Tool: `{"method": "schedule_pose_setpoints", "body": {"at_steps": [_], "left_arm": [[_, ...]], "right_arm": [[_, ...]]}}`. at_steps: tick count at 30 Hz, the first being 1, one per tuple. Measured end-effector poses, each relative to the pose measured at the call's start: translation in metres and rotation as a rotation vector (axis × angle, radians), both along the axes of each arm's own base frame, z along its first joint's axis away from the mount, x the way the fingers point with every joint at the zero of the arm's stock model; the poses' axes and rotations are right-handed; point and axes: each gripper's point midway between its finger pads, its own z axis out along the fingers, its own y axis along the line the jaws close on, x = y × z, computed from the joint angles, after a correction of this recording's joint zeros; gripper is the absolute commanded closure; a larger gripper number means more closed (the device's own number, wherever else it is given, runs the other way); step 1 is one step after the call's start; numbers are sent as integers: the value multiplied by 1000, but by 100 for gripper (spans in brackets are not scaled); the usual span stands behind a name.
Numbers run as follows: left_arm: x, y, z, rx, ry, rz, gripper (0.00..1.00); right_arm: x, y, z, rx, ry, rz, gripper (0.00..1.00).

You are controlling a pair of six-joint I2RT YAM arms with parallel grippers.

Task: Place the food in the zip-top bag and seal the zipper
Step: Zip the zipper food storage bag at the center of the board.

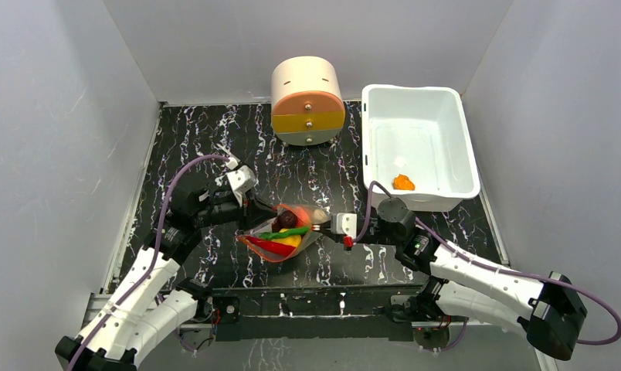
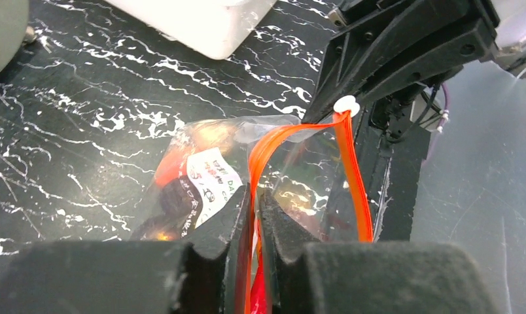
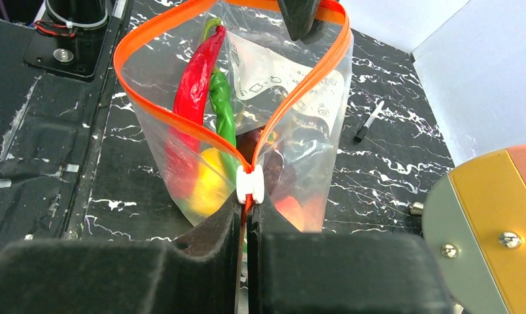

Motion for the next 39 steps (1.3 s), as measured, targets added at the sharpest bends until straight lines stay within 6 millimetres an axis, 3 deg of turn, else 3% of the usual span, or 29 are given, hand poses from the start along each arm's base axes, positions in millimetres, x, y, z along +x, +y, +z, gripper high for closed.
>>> {"method": "schedule_pose_setpoints", "body": {"at_steps": [2,6,11,15,21,31,39], "left_arm": [[4,2,0,9,-11,26,56],[5,6,10,16,-53,42,45],[0,4,44,7,-161,-21,45],[-10,-2,58,-7,-211,-123,49],[-17,-11,50,-15,-185,-240,53],[-15,-24,40,-23,-172,-320,39],[-23,-47,19,23,-178,-410,36]], "right_arm": [[1,0,1,6,4,-7,100],[3,1,-2,2,37,-19,100],[5,8,-1,-3,96,-24,100],[7,12,6,12,135,-31,100],[9,19,11,20,178,-25,100],[11,25,13,14,202,-14,100],[13,29,11,5,213,-14,100]]}}
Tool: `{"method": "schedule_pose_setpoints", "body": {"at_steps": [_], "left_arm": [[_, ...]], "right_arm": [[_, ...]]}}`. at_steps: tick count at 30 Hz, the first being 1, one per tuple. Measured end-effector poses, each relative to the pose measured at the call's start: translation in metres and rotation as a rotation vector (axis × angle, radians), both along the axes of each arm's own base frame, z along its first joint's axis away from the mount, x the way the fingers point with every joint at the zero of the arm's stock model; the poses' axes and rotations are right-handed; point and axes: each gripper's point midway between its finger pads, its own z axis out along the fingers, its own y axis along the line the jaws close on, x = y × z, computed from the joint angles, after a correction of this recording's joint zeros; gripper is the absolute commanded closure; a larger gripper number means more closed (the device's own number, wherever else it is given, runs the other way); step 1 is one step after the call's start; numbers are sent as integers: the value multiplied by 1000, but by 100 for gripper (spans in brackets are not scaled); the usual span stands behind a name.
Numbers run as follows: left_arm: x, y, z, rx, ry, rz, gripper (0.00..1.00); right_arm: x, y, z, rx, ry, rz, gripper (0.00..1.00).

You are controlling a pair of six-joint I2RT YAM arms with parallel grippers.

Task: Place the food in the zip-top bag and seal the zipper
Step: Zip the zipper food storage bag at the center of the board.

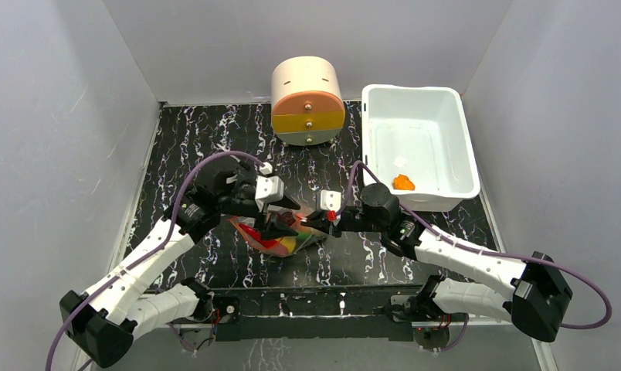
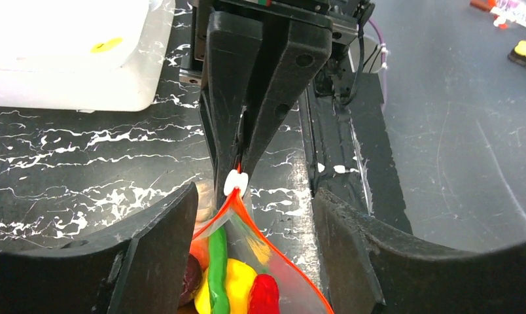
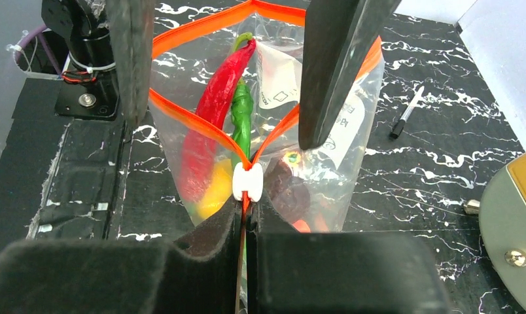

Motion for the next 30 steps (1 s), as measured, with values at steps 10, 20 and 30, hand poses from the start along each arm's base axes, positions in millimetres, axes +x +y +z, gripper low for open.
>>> {"method": "schedule_pose_setpoints", "body": {"at_steps": [10,20,30], "left_arm": [[9,-5,-26,98,-77,9,58],[18,-1,-32,139,-122,50,100],[13,0,-24,90,-150,57,100]], "right_arm": [[0,0,-1,-12,7,0,100],[-2,-3,5,13,1,-10,61],[-13,-12,6,127,24,-21,60]]}}
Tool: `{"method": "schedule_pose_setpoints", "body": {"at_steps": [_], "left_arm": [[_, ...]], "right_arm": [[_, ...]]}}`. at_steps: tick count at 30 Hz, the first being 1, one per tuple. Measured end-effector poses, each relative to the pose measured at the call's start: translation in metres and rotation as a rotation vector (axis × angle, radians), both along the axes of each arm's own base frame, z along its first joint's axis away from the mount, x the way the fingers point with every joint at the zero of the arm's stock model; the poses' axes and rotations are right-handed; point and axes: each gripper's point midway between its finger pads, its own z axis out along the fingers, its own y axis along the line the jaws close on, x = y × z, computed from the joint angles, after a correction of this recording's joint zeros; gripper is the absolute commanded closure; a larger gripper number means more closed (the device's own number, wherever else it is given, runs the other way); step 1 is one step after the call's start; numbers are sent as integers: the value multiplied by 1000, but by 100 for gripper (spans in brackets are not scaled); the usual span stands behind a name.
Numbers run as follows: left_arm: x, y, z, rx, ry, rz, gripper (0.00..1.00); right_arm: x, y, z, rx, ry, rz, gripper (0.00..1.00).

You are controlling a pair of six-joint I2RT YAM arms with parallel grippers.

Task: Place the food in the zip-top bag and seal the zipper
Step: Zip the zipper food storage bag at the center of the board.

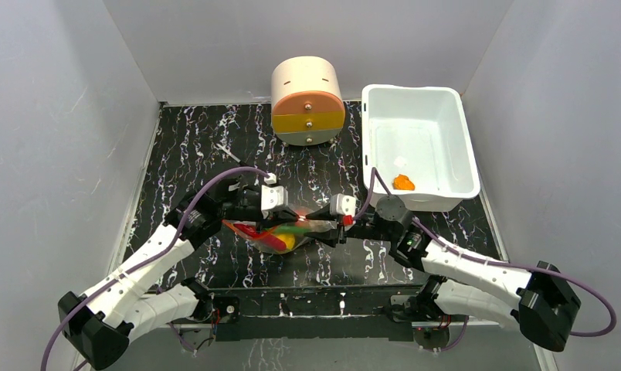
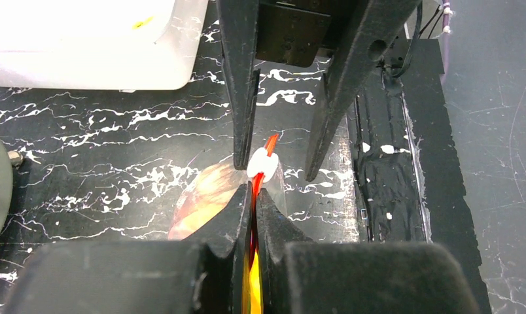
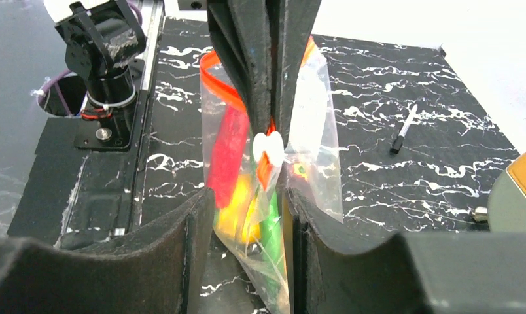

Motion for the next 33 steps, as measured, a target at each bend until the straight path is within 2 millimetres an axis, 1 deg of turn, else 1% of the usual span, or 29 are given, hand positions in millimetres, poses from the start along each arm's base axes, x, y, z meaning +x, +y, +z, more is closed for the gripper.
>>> {"method": "schedule_pose_setpoints", "body": {"at_steps": [3,5,6,8,9,10,11,13,14,15,17,22,23,26,28,29,31,33], "left_arm": [[-2,0,0,-11,4,-5,100],[-3,-1,1,-18,7,-9,100],[-3,-2,1,-20,10,-11,100],[-4,-2,1,-23,13,-13,100],[-4,-2,1,-24,15,-13,100],[-4,-2,1,-26,17,-14,95],[-4,-3,1,-26,18,-13,86],[-4,-2,1,-27,21,-12,63],[-5,-3,1,-29,23,-14,57],[-5,-3,2,-31,23,-18,55],[-7,-3,2,-31,27,-25,55],[-10,-4,4,-40,34,-41,68],[-10,-5,5,-47,28,-45,71],[-9,-7,8,-56,29,-49,73],[-8,-9,11,-67,22,-50,78],[-7,-9,12,-72,18,-49,78],[-7,-9,15,-80,5,-50,70],[-7,-9,17,-84,-11,-51,70]], "right_arm": [[2,3,2,21,13,0,64],[3,6,3,34,17,1,69],[3,7,4,39,21,1,77],[5,9,4,47,27,1,97],[5,10,4,50,30,2,100],[6,11,3,50,28,2,100],[6,11,3,50,34,3,100],[6,12,2,51,36,4,100],[6,13,1,50,37,5,100],[6,13,1,49,39,6,100],[6,13,0,47,40,11,100],[4,15,-2,44,47,24,100],[3,15,-2,45,52,30,100],[4,16,-3,47,62,29,100],[4,17,-6,45,81,25,100],[5,17,-6,46,84,21,100],[7,18,-5,51,86,13,100],[8,18,-3,59,91,8,100]]}}
